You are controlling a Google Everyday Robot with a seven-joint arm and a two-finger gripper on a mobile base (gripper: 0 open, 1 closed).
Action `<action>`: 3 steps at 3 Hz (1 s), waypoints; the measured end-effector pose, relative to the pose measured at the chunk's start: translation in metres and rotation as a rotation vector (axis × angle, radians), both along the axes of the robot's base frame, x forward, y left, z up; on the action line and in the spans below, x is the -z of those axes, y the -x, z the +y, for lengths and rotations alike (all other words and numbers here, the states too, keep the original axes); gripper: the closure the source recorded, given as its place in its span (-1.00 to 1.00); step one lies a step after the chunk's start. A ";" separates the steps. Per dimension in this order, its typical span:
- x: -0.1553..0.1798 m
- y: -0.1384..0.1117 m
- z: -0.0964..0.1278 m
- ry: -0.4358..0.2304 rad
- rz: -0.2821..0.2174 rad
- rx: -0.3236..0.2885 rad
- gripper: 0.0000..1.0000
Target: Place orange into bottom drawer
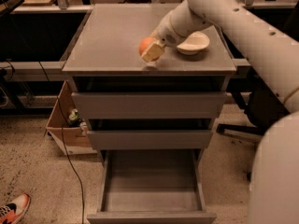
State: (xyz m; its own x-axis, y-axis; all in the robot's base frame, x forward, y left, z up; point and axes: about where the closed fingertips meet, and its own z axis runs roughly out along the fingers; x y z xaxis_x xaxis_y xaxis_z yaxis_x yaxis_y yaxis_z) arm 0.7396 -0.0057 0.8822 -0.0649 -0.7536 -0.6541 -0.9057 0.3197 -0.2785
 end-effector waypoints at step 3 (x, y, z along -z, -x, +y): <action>0.035 0.124 -0.117 0.155 0.051 -0.220 1.00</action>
Offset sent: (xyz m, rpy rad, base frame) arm -0.1529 -0.1585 -0.0473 -0.1842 0.0711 0.2395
